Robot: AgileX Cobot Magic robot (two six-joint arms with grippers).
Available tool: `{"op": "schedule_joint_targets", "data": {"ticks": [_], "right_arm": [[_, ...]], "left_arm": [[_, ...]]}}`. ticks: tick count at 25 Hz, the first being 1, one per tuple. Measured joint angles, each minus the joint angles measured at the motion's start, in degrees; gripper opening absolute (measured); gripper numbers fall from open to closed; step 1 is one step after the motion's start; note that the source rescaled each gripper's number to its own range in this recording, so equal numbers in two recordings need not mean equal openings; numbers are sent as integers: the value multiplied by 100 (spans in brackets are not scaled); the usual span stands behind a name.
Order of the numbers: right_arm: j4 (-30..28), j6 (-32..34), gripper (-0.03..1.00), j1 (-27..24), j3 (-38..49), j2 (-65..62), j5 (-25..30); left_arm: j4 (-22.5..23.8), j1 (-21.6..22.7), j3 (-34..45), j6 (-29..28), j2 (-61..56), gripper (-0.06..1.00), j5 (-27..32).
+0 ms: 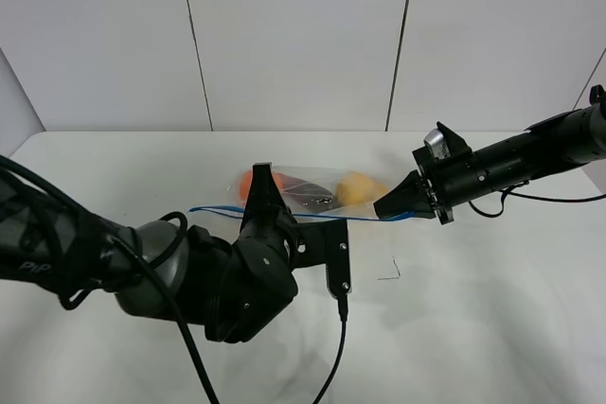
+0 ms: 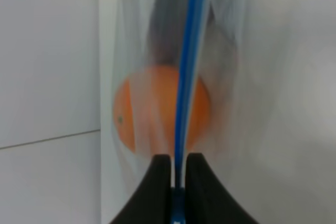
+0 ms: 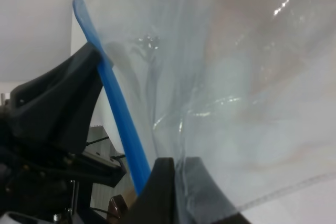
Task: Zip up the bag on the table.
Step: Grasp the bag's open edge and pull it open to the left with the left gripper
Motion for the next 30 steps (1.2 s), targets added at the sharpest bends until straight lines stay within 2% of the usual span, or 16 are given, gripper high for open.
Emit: {"op": "schedule_joint_targets", "data": {"ticks": [7, 16, 30], "right_arm": [[-12, 0, 0, 0, 0, 0, 13], [-34, 0, 0, 0, 0, 0, 13], [-34, 0, 0, 5, 0, 0, 13]], "left_arm": [[39, 0, 296, -76, -6, 0, 262], [90, 15, 596, -291, -6, 0, 287], [121, 411, 718, -622, -19, 0, 275]]}}
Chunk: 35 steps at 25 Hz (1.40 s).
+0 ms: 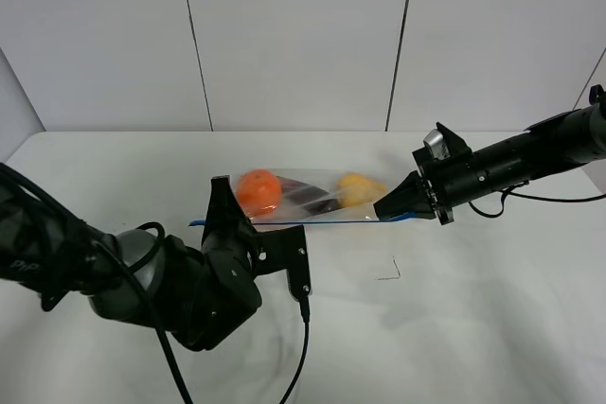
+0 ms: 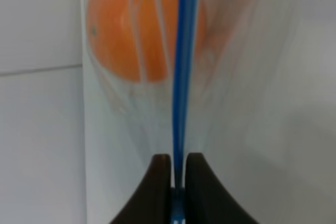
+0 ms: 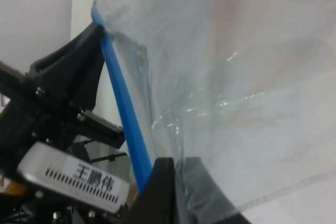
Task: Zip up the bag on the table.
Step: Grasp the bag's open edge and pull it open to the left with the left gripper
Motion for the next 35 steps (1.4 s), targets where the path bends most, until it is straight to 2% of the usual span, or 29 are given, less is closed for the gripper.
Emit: {"op": "schedule_joint_targets", "data": {"ticks": [11, 35], "right_arm": [[0, 0, 0, 13, 0, 0, 0], [20, 4, 0, 13, 0, 0, 0]], "left_arm": [[92, 568, 296, -90, -6, 0, -2], [263, 662, 302, -224, -7, 1, -14]]}}
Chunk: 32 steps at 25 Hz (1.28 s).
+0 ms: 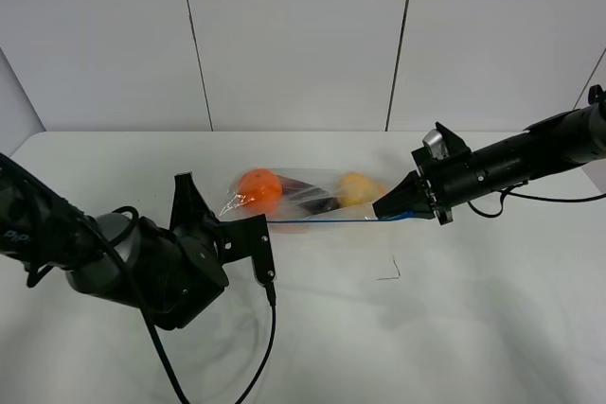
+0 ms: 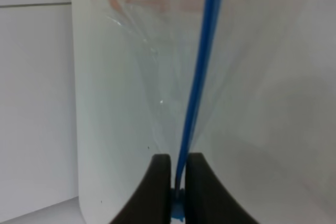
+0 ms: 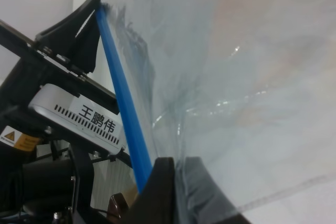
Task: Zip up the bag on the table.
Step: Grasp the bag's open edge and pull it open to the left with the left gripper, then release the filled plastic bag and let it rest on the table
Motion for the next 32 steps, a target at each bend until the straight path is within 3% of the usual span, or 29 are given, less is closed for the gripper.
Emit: {"op": "schedule_joint_targets", "data": {"ticks": [2, 7, 10, 17, 32], "right_arm": [[-46, 0, 0, 0, 0, 0, 0], [-116, 0, 0, -12, 0, 0, 0], [-123, 0, 0, -12, 0, 0, 0], [-123, 0, 0, -12, 0, 0, 0], [-124, 0, 0, -12, 0, 0, 0]], "left_arm": [[-60, 18, 0, -17, 0, 10, 42], [-132, 73, 11, -277, 0, 56, 167], [-35, 73, 11, -570, 0, 73, 396], [3, 73, 11, -688, 0, 79, 1015], [9, 73, 11, -700, 0, 79, 1028]]}}
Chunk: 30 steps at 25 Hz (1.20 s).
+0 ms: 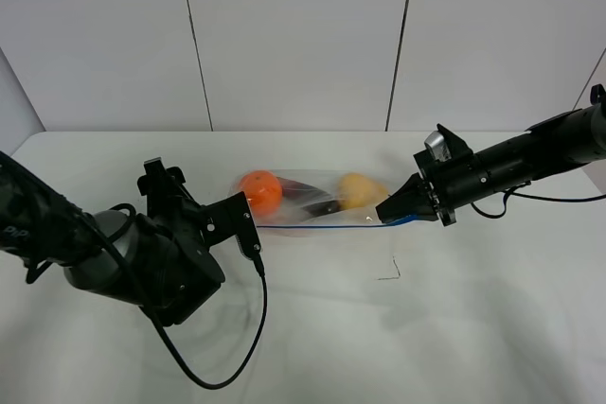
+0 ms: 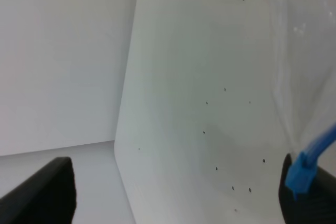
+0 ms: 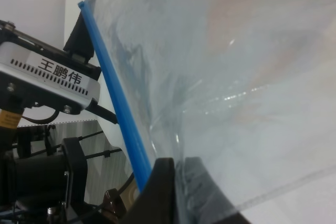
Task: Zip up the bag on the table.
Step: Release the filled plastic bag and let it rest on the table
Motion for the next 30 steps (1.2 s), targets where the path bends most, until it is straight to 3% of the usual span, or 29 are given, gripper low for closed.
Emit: {"op": "schedule_joint_targets", "data": {"ticks": [5, 11, 23, 26, 30], "right_arm": [[0, 0, 0, 0, 0, 0, 0], [-5, 0, 0, 0, 0, 0, 0], [-83, 0, 0, 0, 0, 0, 0], [-103, 0, 0, 0, 0, 0, -5], [-109, 0, 0, 0, 0, 0, -5]], "left_arm": [[0, 0, 0, -113, 0, 82, -5], [-192, 0, 0, -132, 0, 98, -40], [-875, 110, -111, -133, -211, 100, -197], [-1521, 523, -442, 206, -659, 100, -490], [-3556, 1467, -925, 2017, -1318, 100, -1224]]}}
